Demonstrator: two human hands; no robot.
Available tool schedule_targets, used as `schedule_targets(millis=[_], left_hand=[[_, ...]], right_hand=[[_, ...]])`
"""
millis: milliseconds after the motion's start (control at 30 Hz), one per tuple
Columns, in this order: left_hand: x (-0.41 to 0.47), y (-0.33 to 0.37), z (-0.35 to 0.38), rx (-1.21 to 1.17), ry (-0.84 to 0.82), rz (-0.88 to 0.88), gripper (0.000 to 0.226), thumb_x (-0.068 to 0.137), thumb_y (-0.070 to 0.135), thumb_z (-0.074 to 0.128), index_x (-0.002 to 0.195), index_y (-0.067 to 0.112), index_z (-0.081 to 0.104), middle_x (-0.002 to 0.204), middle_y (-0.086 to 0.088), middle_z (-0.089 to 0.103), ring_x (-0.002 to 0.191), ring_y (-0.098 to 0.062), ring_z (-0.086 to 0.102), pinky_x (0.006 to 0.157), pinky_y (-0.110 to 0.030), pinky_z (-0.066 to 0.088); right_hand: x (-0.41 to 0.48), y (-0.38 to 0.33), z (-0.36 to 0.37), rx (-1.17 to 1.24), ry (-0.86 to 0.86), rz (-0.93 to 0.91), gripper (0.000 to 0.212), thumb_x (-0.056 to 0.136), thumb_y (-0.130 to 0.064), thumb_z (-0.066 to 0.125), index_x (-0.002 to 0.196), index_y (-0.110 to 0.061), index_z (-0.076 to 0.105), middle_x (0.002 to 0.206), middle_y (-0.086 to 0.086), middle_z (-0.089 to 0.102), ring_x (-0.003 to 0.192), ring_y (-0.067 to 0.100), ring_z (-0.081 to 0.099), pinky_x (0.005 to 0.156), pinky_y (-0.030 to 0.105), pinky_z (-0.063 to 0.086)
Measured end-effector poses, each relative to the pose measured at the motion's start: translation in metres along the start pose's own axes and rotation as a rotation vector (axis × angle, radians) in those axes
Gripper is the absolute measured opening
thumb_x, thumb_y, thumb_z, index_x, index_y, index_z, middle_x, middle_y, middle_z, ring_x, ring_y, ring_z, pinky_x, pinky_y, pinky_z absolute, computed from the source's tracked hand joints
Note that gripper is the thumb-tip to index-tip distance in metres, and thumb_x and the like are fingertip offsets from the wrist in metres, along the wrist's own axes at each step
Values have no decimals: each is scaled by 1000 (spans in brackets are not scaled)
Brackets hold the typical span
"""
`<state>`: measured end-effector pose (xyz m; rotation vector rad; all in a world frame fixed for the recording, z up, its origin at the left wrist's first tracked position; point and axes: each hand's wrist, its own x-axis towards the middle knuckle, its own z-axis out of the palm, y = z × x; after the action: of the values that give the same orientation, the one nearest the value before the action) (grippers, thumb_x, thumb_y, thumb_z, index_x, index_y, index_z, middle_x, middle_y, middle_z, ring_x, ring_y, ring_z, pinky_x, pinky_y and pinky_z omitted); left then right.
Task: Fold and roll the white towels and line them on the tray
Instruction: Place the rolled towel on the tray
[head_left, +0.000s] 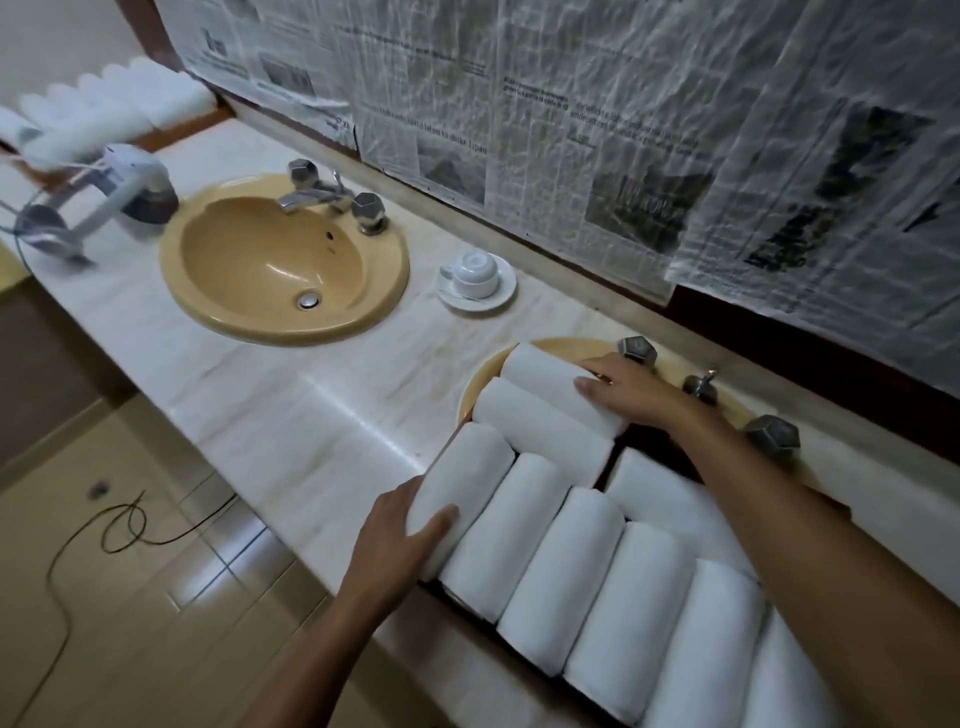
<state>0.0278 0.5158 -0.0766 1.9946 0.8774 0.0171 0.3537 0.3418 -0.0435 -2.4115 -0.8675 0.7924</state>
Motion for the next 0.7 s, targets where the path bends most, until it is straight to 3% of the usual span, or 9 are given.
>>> schedule_targets(millis=[67,200,333,467,633,700], left_hand=[[-1,-4,1,-13,10,-15,43,92,61,63,132,50,51,125,23,53,114,-5,51,89,-29,38],[-3,-5,3,-35,36,-2,48,93,61,62,137,52,49,125,31,51,116,-3,49,92,-29,38],[-2,-5,4,-42,43,-18,55,93,62,60,145,49,46,135,24,52,120,-5,49,96,-30,37],[-2,-5,3,-44,29,-24,55,92,63,60,144,49,46,136,21,51,119,-8,49,96,-32,38],[-6,-8,-2,-27,4,-27,67,91,66,59,150,39,43,147,11,50,131,-15,49,107,-37,41],[-9,-9,-5,-53,16,-31,66,92,64,60,150,37,44,148,7,51,132,-18,50,109,-40,42]], right_hand=[[-10,2,0,42,75,25,51,98,-41,64,146,-26,53,136,0,53,127,17,52,101,27,37],[-26,13,2,-36,41,-26,74,90,-33,77,154,-30,41,152,-2,46,138,17,45,106,26,34],[-26,18,7,-60,49,-29,70,92,-20,73,154,-29,41,153,3,48,138,20,46,103,22,31],[-26,17,13,-73,49,-7,70,95,-19,69,157,-28,37,157,4,43,142,21,41,108,23,27],[-46,9,18,-56,151,57,67,99,-24,65,158,-26,35,162,7,34,148,24,33,120,34,26],[-60,4,17,-37,201,83,64,98,-24,65,156,-27,38,159,10,38,144,27,39,119,40,31]])
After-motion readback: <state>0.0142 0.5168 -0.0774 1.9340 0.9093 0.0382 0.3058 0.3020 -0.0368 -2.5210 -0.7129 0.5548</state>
